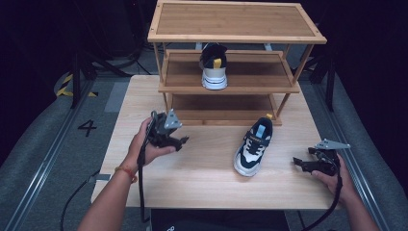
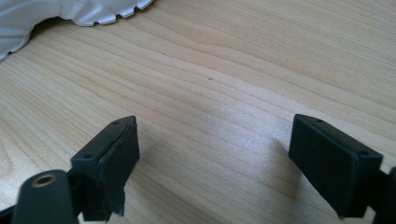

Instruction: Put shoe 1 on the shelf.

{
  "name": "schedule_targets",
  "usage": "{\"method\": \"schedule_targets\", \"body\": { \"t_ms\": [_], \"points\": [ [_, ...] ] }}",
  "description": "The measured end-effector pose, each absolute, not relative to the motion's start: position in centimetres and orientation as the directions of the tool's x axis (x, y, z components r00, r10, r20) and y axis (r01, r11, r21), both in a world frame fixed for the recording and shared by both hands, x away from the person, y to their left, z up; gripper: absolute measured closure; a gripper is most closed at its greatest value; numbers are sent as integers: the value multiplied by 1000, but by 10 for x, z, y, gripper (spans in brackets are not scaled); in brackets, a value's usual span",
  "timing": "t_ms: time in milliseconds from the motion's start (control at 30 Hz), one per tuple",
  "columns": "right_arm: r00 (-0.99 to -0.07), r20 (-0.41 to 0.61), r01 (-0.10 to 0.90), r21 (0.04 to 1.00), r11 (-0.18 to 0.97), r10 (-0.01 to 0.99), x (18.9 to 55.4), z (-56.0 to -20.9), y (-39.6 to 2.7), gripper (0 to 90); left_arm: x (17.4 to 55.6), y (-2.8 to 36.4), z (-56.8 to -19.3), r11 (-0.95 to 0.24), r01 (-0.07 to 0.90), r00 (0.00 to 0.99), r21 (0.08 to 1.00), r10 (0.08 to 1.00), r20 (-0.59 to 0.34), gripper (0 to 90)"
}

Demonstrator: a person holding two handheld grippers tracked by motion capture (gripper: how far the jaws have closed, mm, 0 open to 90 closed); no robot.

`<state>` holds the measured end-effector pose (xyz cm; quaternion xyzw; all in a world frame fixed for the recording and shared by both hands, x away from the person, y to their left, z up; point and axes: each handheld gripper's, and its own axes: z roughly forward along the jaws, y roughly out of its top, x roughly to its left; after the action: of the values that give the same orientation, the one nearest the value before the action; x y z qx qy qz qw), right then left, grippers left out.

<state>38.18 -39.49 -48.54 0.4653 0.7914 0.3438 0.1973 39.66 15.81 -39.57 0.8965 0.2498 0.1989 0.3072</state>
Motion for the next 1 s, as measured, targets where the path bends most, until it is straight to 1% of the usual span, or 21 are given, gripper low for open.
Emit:
{"method": "schedule_targets", "body": {
  "t_ms": [67,100,167,267,333,400,433,467,533,600,700,800,833,1000],
  "points": [
    [-488,2,608,718,339,873,383,-483,-394,235,385,168,-414,-694,344,800,632,569,189,242],
    [-488,-8,602,721,343,873,383,-480,-394,246,377,173,-424,-706,348,800,617,566,197,242],
    [-490,-7,593,730,339,872,386,-472,-392,259,367,180,-436,-704,363,801,611,571,182,243],
    [-499,-15,564,754,338,866,390,-456,-386,308,352,191,-452,-677,400,798,618,589,129,243],
    [-527,-14,543,763,349,850,394,-445,-379,378,345,197,-459,-670,409,797,620,593,114,239],
    [-569,-34,506,773,383,822,397,-433,-370,389,341,202,-464,-651,431,794,625,602,80,232],
    [-580,-61,486,774,405,812,400,-426,-364,394,339,205,-466,-632,448,792,632,608,47,232],
    [-585,-64,473,783,404,808,404,-419,-360,412,338,207,-469,-617,463,791,637,612,17,231],
    [-606,-53,446,803,394,794,414,-405,-349,428,336,209,-474,-614,472,787,632,617,12,215],
    [-630,-82,419,801,427,772,424,-393,-336,451,335,213,-477,-580,489,777,651,629,-23,200],
    [-670,-92,401,790,464,736,439,-380,-318,506,334,217,-482,-558,464,779,688,627,-17,179],
    [-696,-95,392,780,487,712,448,-375,-307,529,334,217,-483,-556,470,777,685,630,-22,159],
    [-694,-106,392,773,498,712,451,-375,-304,530,334,217,-483,-557,469,776,685,630,-19,158],
    [-708,-99,411,747,523,699,463,-379,-294,525,334,217,-483,-557,470,776,685,631,-19,158]
  ]
}}
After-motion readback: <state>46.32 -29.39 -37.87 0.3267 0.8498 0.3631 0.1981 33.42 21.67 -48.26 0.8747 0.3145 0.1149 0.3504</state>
